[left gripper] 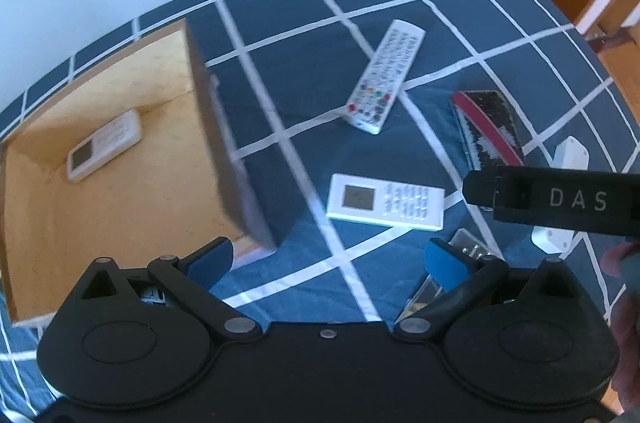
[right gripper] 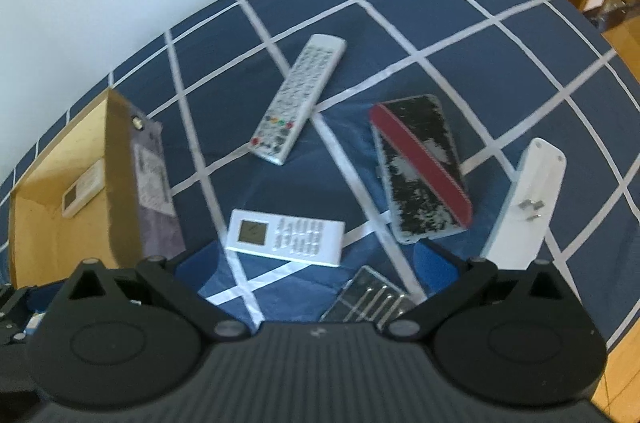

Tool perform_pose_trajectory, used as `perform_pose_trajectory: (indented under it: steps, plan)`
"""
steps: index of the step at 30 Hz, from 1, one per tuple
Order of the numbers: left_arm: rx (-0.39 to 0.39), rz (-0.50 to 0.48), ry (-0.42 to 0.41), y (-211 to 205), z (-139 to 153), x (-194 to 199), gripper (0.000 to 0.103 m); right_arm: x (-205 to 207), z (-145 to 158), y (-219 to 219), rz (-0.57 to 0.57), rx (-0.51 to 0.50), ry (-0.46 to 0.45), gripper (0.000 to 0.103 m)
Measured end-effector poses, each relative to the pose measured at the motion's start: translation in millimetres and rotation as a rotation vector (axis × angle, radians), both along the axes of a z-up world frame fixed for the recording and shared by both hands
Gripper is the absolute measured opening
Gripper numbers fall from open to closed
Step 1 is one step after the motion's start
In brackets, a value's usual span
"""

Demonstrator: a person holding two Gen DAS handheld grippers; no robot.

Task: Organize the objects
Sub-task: 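Move the right tool back toward the remotes beside the box, then grasp the second white AC remote with the right tool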

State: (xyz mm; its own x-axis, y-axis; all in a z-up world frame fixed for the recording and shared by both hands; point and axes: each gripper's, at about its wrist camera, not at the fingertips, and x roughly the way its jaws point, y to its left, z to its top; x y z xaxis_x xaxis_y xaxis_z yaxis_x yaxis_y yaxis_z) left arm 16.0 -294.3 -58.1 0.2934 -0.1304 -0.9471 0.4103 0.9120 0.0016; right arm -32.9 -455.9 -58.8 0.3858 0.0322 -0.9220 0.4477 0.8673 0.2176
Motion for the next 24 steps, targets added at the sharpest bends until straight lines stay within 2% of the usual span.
perform_pose_trajectory:
  steps: [14, 24]
  plan:
    - [0.040, -0.127, 0.079, -42, -44, 30, 0.103, 16, -41, -24, -0.091, 0.050, 0.069, 0.103]
    - [0.050, -0.166, 0.160, -51, -86, 50, 0.103, 34, -79, -29, -0.104, 0.086, 0.134, 0.099]
